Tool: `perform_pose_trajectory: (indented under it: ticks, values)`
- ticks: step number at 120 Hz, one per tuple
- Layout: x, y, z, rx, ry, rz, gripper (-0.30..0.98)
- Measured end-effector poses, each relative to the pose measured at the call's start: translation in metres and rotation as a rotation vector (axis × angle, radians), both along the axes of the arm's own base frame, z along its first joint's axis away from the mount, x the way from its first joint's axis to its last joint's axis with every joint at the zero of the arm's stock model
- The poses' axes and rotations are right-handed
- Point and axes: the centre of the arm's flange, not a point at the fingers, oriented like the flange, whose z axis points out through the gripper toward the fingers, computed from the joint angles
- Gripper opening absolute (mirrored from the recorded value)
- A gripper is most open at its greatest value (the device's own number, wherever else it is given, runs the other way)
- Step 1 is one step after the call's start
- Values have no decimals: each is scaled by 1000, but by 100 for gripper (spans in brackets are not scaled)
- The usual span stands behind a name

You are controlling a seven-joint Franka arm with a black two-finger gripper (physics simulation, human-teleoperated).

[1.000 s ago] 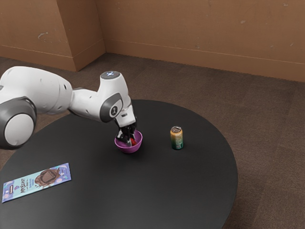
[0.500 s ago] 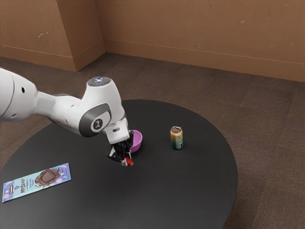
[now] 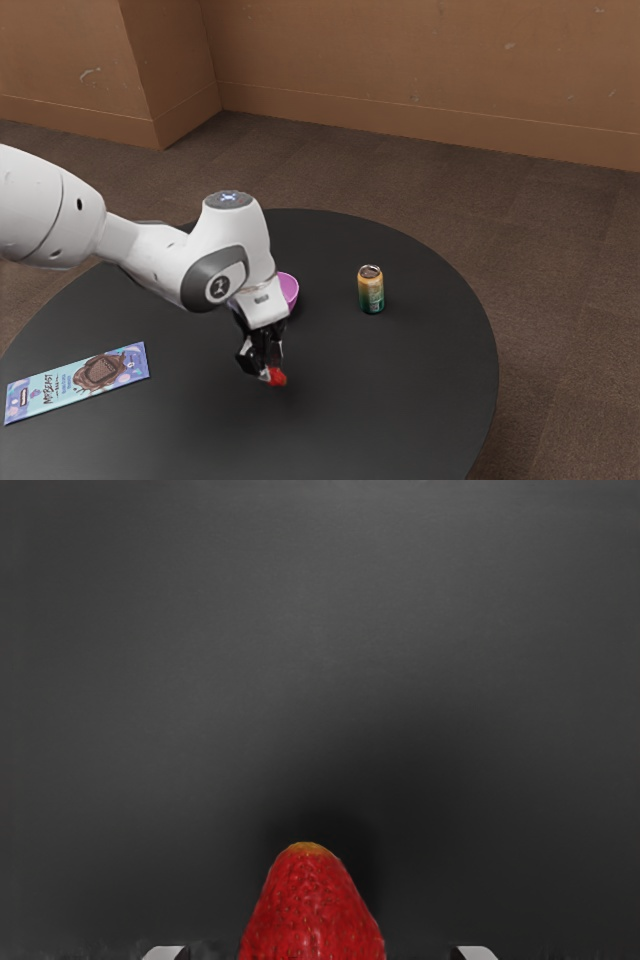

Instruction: Take strawberry from the bowl

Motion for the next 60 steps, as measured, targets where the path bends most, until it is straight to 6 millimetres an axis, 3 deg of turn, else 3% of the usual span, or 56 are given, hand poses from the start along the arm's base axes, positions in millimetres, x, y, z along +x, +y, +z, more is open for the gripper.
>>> perform_pose_trajectory:
  ticks: [7,17,32,39,44,52,60]
  values:
    - [2,1,20,-3,-37,11,38]
    - [15,14,94,-22,-169,73,48]
    - [55,33,254,-53,-342,217,57]
    - [47,47,325,-60,-369,301,60]
    - [33,70,358,-58,-364,382,61]
    - [20,133,403,-15,-361,548,63]
    - [10,160,417,24,-308,660,65]
